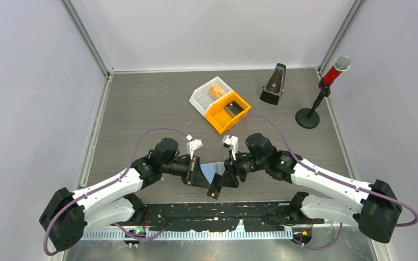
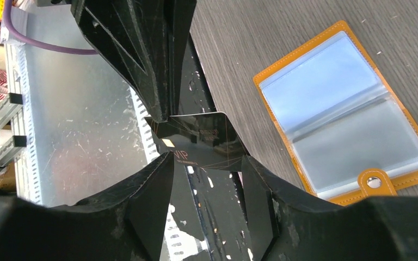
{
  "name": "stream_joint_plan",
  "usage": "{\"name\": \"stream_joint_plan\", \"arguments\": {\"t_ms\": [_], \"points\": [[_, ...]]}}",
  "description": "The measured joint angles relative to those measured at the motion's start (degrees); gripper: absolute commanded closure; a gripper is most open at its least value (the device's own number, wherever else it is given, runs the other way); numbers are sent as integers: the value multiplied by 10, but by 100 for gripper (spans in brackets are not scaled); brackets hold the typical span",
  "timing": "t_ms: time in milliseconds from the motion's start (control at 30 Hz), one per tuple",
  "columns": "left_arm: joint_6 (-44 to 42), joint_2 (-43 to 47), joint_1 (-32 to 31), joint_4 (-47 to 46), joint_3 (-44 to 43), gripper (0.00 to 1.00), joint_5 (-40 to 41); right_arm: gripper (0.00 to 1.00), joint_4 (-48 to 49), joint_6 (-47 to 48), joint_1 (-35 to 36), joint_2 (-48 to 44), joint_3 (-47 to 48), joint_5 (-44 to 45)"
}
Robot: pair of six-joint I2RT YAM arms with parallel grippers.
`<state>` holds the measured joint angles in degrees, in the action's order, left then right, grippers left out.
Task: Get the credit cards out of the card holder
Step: Place the credit card in the storage box.
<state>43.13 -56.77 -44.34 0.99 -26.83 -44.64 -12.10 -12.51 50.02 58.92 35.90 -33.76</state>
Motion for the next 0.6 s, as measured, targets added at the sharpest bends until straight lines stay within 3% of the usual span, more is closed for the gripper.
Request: {"name": "stream_joint_plan", "arguments": {"t_ms": [600], "points": [[-23,0,0,17,0,100,-5,40,-69,34,-8,19,52,-5]]}}
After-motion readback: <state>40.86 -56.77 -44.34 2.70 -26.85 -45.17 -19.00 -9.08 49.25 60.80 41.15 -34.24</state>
